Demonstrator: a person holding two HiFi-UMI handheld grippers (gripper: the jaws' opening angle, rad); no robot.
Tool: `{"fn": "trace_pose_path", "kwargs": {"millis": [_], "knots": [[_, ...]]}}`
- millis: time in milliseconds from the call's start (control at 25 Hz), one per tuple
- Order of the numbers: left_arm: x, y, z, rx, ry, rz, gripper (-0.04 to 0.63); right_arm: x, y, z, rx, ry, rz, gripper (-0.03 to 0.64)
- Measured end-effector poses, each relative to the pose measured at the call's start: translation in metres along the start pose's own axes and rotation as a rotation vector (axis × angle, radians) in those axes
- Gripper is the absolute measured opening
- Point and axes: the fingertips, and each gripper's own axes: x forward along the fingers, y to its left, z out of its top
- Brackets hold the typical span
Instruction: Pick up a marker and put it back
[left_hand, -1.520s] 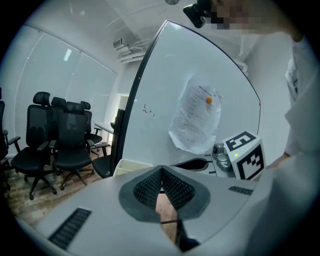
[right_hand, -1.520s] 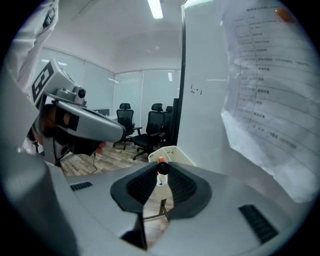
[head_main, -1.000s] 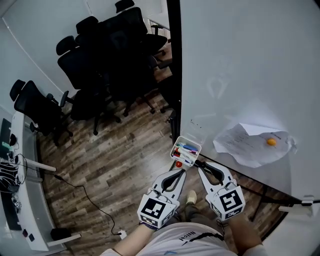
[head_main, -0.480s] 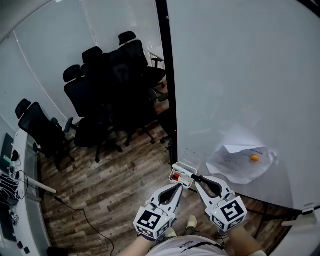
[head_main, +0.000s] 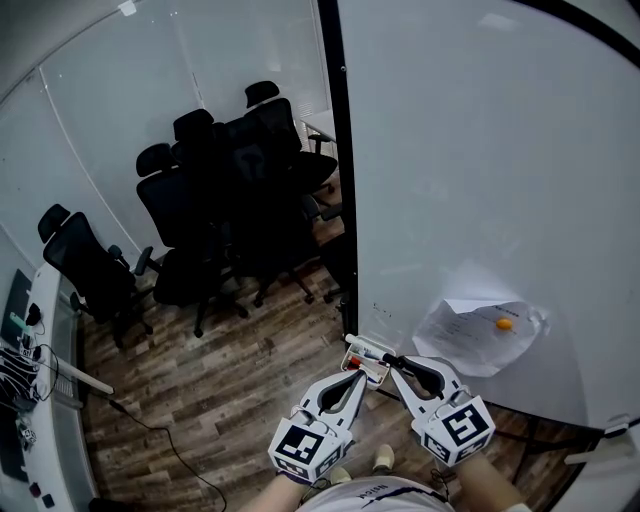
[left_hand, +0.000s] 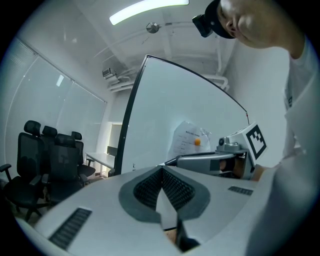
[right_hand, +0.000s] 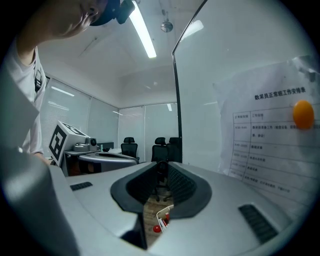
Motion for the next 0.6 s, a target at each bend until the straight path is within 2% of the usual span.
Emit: {"fn": "trace_pose_path", "kwargs": {"millis": [120, 320, 600], "knots": [[-0.0012, -0.0019, 0.0052, 0.0, -0.019, 0.0, 0.011, -0.0028, -0.0004, 0.0029, -0.005, -0.008, 0.0, 0.072], [0.0018, -0.0013, 0.0087, -0.065, -0.047, -0.01, 0.011, -0.0034, -0.0036, 0.0051, -0.011, -0.011, 0.0, 0.072], [0.0059, 0.0022, 0.0021, -0.066, -0.038, 0.009, 0.011, -0.0011, -0.0056, 0.0013, -0.007, -0.006, 0.004, 0.072]]}}
